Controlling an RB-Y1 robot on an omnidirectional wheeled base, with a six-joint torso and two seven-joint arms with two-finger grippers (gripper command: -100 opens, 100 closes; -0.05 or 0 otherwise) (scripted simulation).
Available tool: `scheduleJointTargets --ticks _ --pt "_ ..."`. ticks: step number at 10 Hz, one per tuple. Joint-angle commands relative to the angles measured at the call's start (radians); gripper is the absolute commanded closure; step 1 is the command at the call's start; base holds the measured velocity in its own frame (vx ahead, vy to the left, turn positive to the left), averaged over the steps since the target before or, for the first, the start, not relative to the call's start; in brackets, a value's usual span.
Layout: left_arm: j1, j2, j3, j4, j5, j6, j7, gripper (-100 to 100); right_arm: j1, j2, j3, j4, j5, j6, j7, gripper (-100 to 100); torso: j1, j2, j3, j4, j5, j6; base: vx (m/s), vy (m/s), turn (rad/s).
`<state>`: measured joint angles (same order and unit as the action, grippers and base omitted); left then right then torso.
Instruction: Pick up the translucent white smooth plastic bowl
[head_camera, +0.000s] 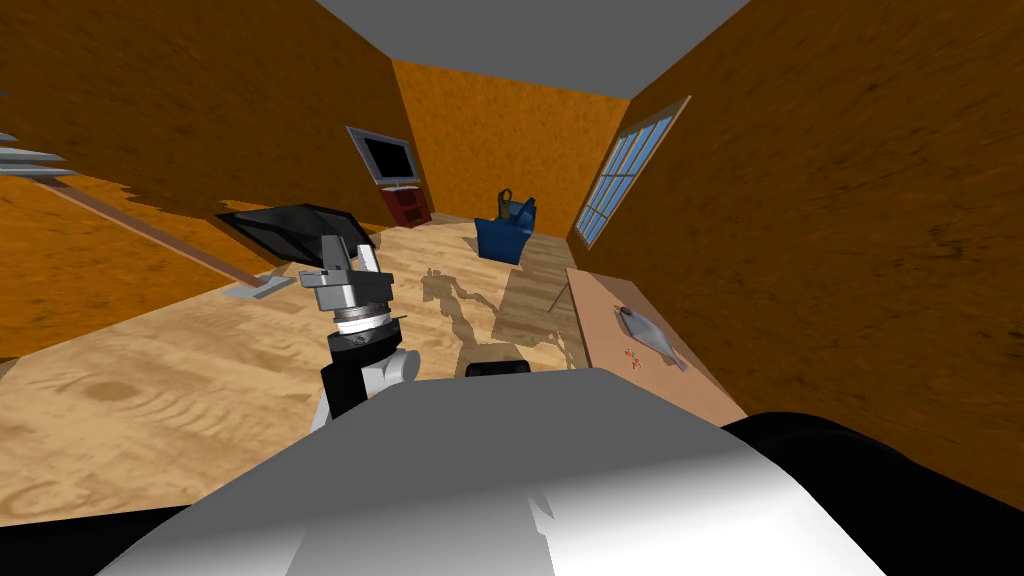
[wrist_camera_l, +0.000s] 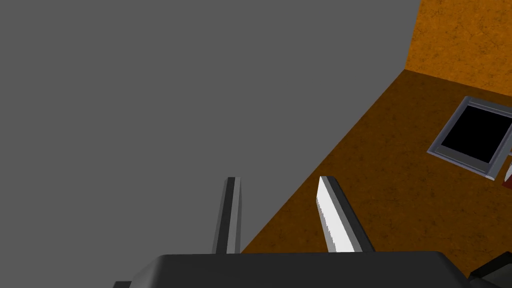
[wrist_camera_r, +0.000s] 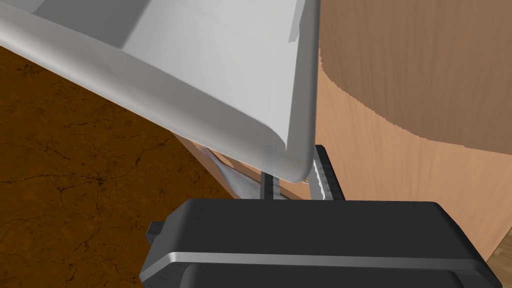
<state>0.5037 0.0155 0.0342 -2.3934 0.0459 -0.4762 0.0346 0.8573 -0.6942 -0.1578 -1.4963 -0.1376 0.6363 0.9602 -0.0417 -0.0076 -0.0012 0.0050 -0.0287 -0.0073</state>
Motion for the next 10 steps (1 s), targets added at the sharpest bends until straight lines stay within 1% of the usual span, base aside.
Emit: scheduleJointTargets --ticks 1,2,3,4,5,6,7,8,9,10 --pt "0.0 0.0 0.0 0.0 0.0 0.0 0.0 0 0.004 0.001 -0.006 -0.05 -0.007 0.05 0.021 100 0.0 0.0 0.0 0.0 0.0 0.0 -0.01 -0.012 -0.02" --pt "0.0 0.0 0.0 0.0 0.0 0.0 0.0 0 0.004 0.001 -0.006 -0.072 -0.007 0.075 0.021 100 0.002 -0.004 -0.002 -0.001 0.0 -0.001 0.014 0.006 -0.001" --pt "0.0 0.0 0.0 0.0 0.0 0.0 0.0 0 0.053 0.048 -0.056 -0.11 -0.056 0.11 0.07 100 0.004 -0.007 -0.004 -0.001 0.001 -0.002 -0.088 -0.02 0.252" --pt "0.0 0.0 0.0 0.0 0.0 0.0 0.0 0 0.053 0.048 -0.076 -0.128 -0.084 0.141 0.094 100 0.003 -0.002 -0.001 -0.001 0.002 -0.002 -0.129 -0.036 0.186" --pt "0.0 0.0 0.0 0.0 0.0 0.0 0.0 0 0.053 0.048 -0.076 -0.16 -0.088 0.171 0.122 100 0.003 0.002 0.001 0.0 0.002 0.0 -0.073 -0.029 0.001" --pt "0.0 0.0 0.0 0.0 0.0 0.0 0.0 0 0.053 0.048 -0.076 -0.19 -0.088 0.201 0.122 100 0.003 0.0 0.0 0.0 0.003 0.0 -0.025 -0.013 -0.028" --pt "0.0 0.0 0.0 0.0 0.0 0.0 0.0 0 0.053 0.048 -0.076 -0.21 -0.088 0.212 0.122 100 0.005 -0.003 -0.002 -0.001 0.003 -0.001 0.0 0.0 0.0" --pt "0.0 0.0 0.0 0.0 0.0 0.0 0.0 0 0.099 0.094 -0.125 -0.235 -0.143 0.247 0.174 100 0.006 -0.006 -0.003 -0.001 0.003 -0.002 -0.099 -0.022 0.309" --pt "0.0 0.0 0.0 0.0 0.0 0.0 0.0 0 0.102 0.095 -0.146 -0.267 -0.16 0.279 0.193 100 0.005 -0.001 -0.001 0.0 0.004 -0.002 -0.133 -0.034 0.168" --pt "0.0 0.0 0.0 0.0 0.0 0.0 0.0 0 0.102 0.095 -0.146 -0.301 -0.169 0.308 0.222 100 0.005 0.002 0.001 0.0 0.005 0.0 -0.076 -0.023 -0.036"
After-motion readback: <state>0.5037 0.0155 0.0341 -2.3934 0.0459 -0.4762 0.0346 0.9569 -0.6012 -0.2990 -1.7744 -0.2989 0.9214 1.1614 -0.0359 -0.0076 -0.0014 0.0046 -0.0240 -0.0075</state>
